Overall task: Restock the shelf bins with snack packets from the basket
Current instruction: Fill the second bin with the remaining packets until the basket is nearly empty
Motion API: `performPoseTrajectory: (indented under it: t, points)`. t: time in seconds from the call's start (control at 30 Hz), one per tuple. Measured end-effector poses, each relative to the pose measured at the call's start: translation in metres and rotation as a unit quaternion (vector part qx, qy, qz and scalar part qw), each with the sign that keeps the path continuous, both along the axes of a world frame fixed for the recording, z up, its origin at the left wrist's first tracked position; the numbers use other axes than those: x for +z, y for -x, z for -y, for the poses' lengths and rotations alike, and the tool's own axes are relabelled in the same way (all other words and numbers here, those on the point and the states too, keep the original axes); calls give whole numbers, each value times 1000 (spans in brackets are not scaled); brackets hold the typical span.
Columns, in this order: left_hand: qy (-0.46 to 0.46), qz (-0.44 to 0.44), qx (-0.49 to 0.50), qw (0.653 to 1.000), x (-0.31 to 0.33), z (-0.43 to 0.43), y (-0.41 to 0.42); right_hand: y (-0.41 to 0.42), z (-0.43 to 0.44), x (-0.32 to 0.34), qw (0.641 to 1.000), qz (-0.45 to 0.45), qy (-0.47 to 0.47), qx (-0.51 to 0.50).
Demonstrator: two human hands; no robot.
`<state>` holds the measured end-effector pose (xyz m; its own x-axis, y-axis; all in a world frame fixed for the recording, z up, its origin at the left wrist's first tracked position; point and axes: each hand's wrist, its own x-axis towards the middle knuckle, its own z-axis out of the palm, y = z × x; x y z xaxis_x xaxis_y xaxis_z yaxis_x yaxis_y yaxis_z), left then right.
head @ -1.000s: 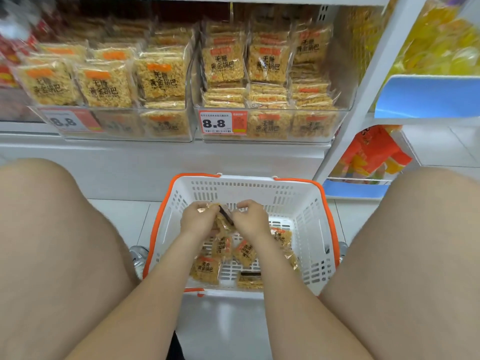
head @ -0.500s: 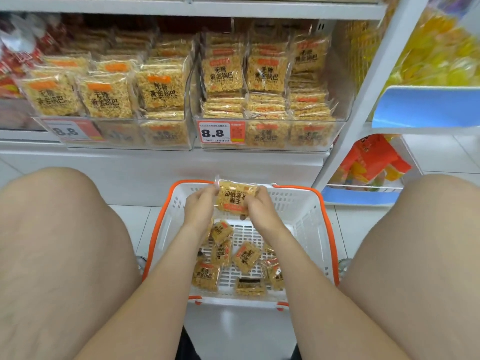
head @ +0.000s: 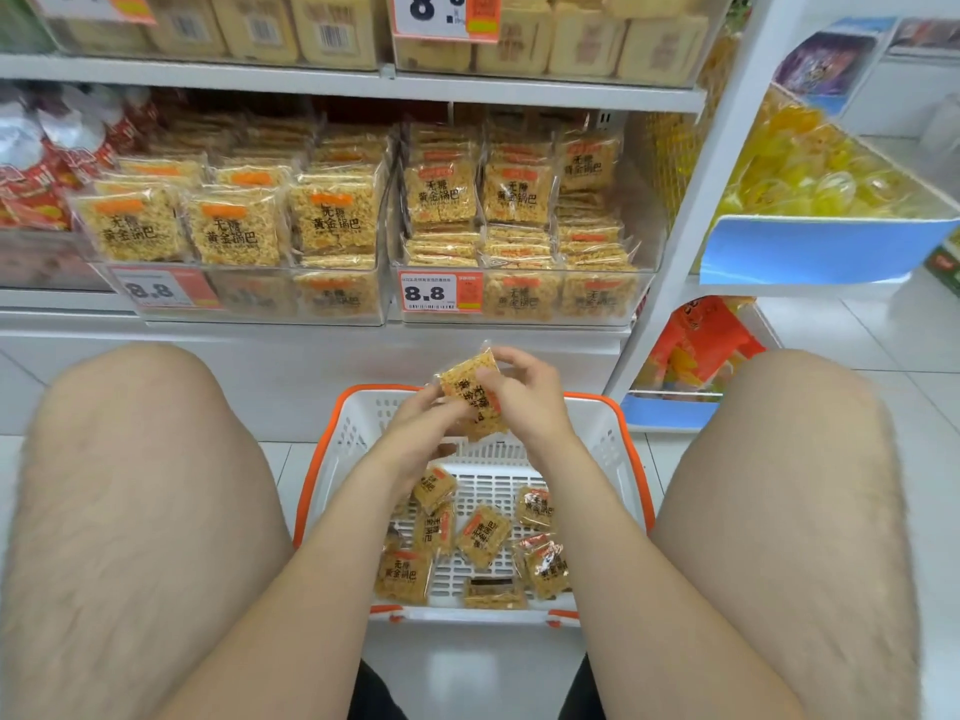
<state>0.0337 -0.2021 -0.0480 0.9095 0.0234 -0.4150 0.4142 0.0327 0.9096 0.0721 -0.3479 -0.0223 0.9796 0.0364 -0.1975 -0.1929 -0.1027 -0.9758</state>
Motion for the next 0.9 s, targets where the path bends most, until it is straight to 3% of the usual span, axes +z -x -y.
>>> performPoseTrajectory:
  t: [0.1, 0.2, 0.43, 0.63, 0.77, 0.9]
  points:
    - [35, 25, 62, 997, 8, -3, 0, -6, 1, 13, 999, 4, 6, 54]
    - [102, 25, 105, 989, 7, -13, 0, -8, 9, 19, 1000, 0, 9, 25]
    - [165, 42, 120, 978, 8, -5, 11, 5, 10, 8, 998, 55, 20, 27]
    - [64, 109, 103, 987, 44, 8, -1, -6, 20, 37, 983, 149, 103, 23]
    - [-34, 204, 62, 976, 91, 18, -26, -29, 21, 79, 935, 242, 259, 27]
    - [-157, 290, -1, 944, 126, 20, -59, -52, 34, 111, 814, 359, 456, -15]
